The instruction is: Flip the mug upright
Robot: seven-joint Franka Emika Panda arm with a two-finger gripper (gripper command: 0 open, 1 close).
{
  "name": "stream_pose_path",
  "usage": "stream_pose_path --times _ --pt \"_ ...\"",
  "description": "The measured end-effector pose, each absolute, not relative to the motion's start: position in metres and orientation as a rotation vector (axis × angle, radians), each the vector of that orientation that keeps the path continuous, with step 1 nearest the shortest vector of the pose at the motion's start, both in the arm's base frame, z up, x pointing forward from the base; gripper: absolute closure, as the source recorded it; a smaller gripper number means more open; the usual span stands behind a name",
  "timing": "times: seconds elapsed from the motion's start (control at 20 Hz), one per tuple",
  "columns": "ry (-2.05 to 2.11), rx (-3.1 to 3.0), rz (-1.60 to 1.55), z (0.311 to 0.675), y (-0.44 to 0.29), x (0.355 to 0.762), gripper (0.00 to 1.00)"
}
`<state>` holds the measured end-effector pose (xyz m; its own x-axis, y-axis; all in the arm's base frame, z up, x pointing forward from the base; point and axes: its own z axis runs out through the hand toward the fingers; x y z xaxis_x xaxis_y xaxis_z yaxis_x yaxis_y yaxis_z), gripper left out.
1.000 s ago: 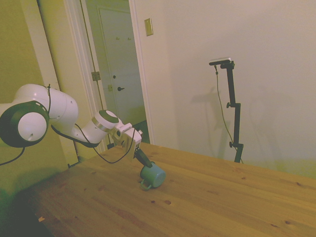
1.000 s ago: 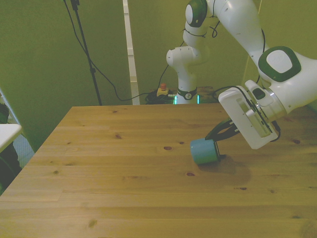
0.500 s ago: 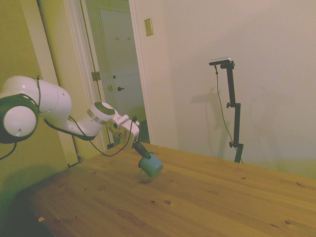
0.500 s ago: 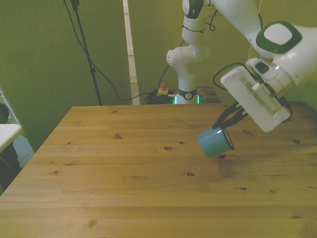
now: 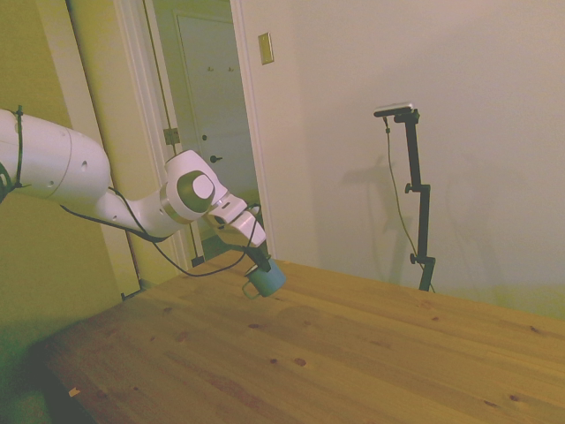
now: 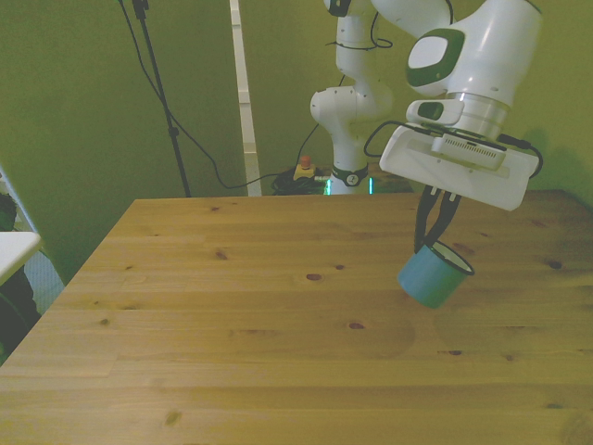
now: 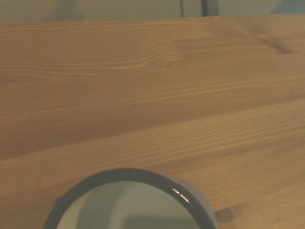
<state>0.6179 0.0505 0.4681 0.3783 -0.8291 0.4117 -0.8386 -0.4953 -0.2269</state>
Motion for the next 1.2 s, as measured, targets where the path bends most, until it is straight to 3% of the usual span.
stream_pose_path --times 1.2 --pt "-1.73 2.925 0.339 0.403 0.007 0.611 1.0"
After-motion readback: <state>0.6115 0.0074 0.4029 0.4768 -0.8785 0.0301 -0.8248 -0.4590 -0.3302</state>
